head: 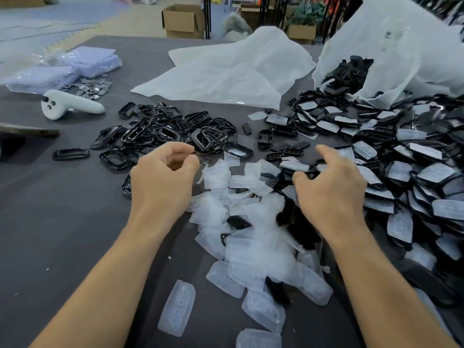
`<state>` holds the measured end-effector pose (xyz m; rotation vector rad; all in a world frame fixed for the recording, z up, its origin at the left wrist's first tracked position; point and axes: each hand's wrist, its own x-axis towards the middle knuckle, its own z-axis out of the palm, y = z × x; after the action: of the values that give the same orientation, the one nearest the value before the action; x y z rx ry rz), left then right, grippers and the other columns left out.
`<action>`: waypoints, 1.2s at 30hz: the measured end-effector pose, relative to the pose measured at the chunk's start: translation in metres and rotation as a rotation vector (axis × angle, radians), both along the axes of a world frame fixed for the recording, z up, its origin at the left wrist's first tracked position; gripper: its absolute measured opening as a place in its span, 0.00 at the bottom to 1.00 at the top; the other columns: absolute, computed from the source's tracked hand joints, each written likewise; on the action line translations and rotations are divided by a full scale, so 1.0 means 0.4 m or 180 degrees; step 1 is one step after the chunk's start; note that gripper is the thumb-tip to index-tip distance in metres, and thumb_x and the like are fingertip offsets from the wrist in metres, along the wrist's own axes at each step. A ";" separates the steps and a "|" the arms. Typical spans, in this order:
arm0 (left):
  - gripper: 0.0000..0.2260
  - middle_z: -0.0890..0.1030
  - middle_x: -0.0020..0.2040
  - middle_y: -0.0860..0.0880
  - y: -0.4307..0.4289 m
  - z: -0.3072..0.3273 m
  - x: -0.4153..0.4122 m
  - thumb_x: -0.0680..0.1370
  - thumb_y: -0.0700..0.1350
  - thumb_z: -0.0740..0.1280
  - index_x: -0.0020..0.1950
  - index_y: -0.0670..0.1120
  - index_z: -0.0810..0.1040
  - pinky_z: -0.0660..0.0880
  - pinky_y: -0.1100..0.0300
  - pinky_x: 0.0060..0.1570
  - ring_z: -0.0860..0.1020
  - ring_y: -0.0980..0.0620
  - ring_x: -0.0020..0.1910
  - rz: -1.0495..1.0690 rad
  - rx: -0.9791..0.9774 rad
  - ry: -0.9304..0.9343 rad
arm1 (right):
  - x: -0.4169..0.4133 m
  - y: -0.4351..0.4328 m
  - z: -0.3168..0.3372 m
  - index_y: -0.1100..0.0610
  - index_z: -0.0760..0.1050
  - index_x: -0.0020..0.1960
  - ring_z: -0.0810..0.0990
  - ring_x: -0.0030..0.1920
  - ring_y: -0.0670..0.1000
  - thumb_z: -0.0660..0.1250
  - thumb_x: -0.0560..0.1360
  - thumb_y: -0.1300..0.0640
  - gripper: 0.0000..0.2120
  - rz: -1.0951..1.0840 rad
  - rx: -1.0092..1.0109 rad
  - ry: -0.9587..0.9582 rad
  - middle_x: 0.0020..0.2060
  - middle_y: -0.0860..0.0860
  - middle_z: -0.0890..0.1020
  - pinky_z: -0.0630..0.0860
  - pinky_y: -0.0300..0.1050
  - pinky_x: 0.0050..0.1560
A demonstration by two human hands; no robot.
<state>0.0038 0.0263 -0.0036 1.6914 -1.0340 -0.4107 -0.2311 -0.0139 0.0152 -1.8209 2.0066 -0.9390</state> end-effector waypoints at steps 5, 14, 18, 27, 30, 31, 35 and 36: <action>0.16 0.81 0.58 0.59 -0.020 -0.014 0.011 0.76 0.39 0.68 0.60 0.53 0.83 0.69 0.64 0.57 0.78 0.55 0.57 -0.0084 0.0383 -0.1191 | 0.051 0.024 -0.020 0.51 0.75 0.72 0.65 0.76 0.52 0.69 0.78 0.58 0.22 0.0698 -0.0110 0.0107 0.74 0.51 0.74 0.56 0.49 0.78; 0.13 0.88 0.50 0.45 -0.009 -0.012 0.002 0.79 0.40 0.69 0.59 0.51 0.86 0.73 0.52 0.53 0.82 0.38 0.50 -0.0098 0.0375 -0.2127 | 0.118 0.053 -0.065 0.48 0.81 0.64 0.57 0.73 0.43 0.65 0.81 0.53 0.14 0.1870 0.0094 0.0308 0.73 0.46 0.74 0.49 0.37 0.72; 0.11 0.87 0.43 0.50 -0.001 0.009 -0.004 0.81 0.42 0.65 0.56 0.53 0.86 0.74 0.54 0.46 0.83 0.43 0.42 0.0412 -0.0099 -0.1723 | 0.108 0.054 -0.056 0.45 0.85 0.48 0.81 0.48 0.40 0.68 0.78 0.53 0.07 0.1657 0.0220 -0.0592 0.47 0.42 0.85 0.77 0.35 0.47; 0.14 0.85 0.33 0.48 0.010 0.023 -0.040 0.72 0.41 0.67 0.50 0.57 0.86 0.81 0.58 0.30 0.84 0.51 0.31 -0.0140 -0.0464 0.0810 | 0.082 0.015 -0.032 0.49 0.85 0.47 0.83 0.32 0.47 0.61 0.79 0.68 0.18 0.1408 0.0384 -0.1723 0.42 0.45 0.87 0.78 0.38 0.35; 0.15 0.83 0.34 0.44 0.005 0.020 -0.045 0.72 0.38 0.66 0.48 0.55 0.87 0.74 0.64 0.27 0.78 0.54 0.28 -0.0100 -0.0421 0.1135 | 0.089 0.014 -0.045 0.47 0.85 0.47 0.80 0.34 0.43 0.67 0.77 0.61 0.11 0.1264 0.0227 -0.0827 0.34 0.41 0.84 0.76 0.38 0.38; 0.15 0.82 0.34 0.44 0.005 0.019 -0.047 0.73 0.37 0.65 0.47 0.54 0.87 0.73 0.64 0.27 0.77 0.55 0.28 -0.0121 -0.0387 0.1184 | 0.094 0.017 -0.046 0.45 0.84 0.49 0.79 0.35 0.42 0.67 0.76 0.59 0.11 0.1296 0.0231 -0.0547 0.33 0.40 0.82 0.75 0.38 0.38; 0.15 0.81 0.30 0.51 0.007 0.020 -0.053 0.78 0.32 0.65 0.51 0.50 0.86 0.73 0.63 0.25 0.75 0.56 0.27 -0.0325 -0.0291 0.1387 | 0.108 0.028 -0.047 0.41 0.82 0.56 0.76 0.41 0.46 0.65 0.77 0.56 0.14 0.1611 0.0402 0.0160 0.35 0.38 0.77 0.69 0.43 0.42; 0.14 0.81 0.29 0.51 0.007 0.021 -0.053 0.79 0.32 0.65 0.52 0.49 0.85 0.74 0.63 0.26 0.76 0.55 0.27 -0.0377 -0.0269 0.1420 | 0.108 0.029 -0.048 0.41 0.82 0.53 0.76 0.41 0.46 0.67 0.77 0.54 0.10 0.1624 0.0405 0.0176 0.35 0.39 0.77 0.69 0.44 0.42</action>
<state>-0.0175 0.0293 0.0047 1.3815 -0.8081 -0.7713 -0.1878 -0.0024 -0.0039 -2.1473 1.4677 -0.5983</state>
